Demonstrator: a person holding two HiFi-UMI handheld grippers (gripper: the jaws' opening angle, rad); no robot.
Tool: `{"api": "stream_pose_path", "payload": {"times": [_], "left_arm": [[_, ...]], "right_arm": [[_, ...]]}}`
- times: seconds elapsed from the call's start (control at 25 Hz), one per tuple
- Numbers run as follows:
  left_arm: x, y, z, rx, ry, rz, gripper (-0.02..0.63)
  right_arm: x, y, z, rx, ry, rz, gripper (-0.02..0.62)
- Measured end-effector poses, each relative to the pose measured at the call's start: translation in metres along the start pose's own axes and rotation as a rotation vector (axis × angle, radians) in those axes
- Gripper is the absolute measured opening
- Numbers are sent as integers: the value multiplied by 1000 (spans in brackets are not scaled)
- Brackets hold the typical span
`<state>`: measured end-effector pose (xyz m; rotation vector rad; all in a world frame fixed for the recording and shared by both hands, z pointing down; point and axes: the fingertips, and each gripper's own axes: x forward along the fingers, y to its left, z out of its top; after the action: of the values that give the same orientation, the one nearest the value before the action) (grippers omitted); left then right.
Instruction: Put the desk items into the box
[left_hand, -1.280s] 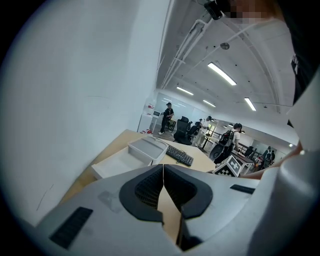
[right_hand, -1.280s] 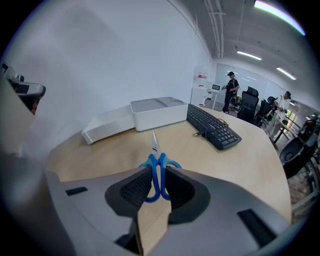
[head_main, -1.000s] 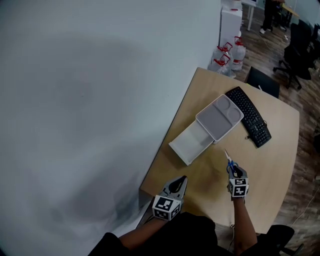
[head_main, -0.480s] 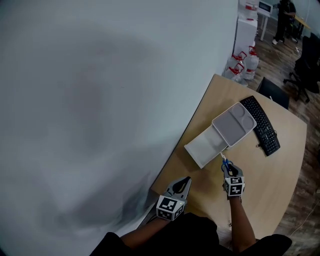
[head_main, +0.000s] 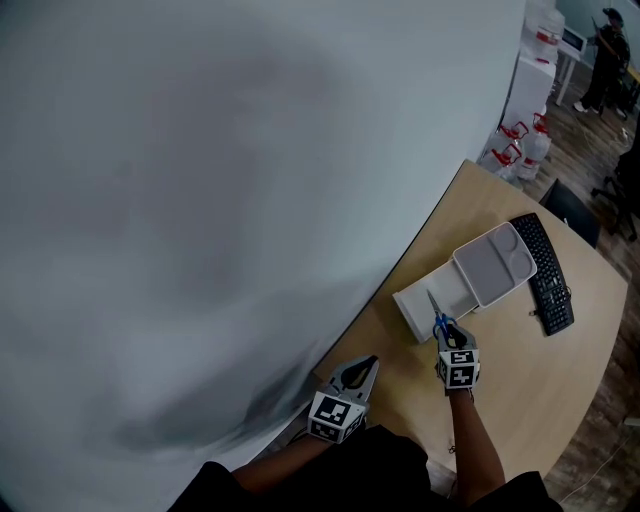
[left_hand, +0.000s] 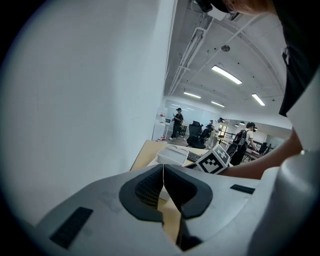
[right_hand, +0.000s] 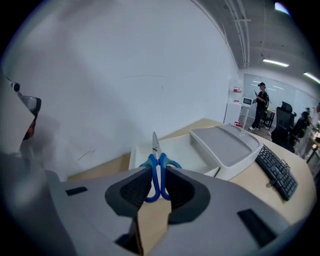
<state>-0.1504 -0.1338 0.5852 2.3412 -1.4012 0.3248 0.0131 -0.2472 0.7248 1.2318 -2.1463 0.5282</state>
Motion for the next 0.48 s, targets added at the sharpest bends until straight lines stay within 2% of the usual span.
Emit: {"api": "stream_pose_path", "payload": {"times": [0.08,0.28,0.48], "left_arm": [[-5,3,1,27,1,18,15],[-11,11,-1,29,1,39,15],[-19,18,-7,-13,-2,58,15]], "right_arm": [[9,7,1,-10,10,10,143],[25,18,8,-42,26,22,143],[43,24,-4,-73,82,36,143]]}}
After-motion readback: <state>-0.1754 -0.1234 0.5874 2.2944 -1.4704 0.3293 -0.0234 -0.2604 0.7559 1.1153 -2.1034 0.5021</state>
